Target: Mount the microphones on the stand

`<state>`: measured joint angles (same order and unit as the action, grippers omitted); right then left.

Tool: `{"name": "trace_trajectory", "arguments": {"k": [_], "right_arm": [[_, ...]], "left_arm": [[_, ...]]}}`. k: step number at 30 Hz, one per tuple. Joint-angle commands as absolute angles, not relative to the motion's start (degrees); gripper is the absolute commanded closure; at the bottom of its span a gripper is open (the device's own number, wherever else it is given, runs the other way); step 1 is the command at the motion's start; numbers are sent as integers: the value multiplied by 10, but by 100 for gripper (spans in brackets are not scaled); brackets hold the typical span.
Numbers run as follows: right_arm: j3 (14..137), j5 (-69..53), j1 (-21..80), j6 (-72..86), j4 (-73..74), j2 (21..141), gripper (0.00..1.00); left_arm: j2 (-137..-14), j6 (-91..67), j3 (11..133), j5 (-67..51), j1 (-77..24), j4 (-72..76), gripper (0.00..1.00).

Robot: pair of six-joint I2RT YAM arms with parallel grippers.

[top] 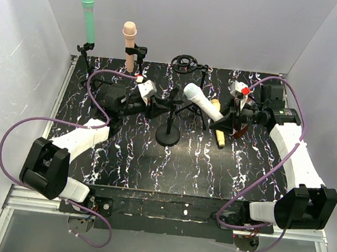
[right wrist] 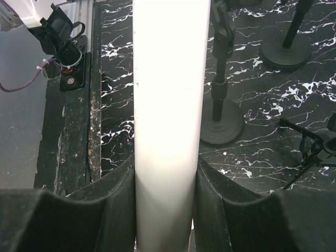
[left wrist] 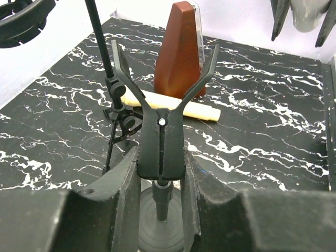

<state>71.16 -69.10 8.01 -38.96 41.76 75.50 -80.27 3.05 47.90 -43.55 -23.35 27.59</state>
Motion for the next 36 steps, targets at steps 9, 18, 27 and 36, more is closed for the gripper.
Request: {"name": "trace_trajectory", "arguments": {"k": [9, 18, 27, 36], "right_arm": [[762, -669, 94, -385, 374, 803, 98], [890, -634, 155, -394, 368, 918, 98], [969, -620, 192, -493, 459, 1000, 98], [951, -642, 200, -569, 485, 1008, 95]], "left_arm": [[-791, 33, 511, -482, -230, 251, 93], [-794, 43, 513, -489, -230, 231, 95], [-802, 47, 528, -492, -230, 216, 92], [-804, 26, 530, -485, -229, 225, 46]]}}
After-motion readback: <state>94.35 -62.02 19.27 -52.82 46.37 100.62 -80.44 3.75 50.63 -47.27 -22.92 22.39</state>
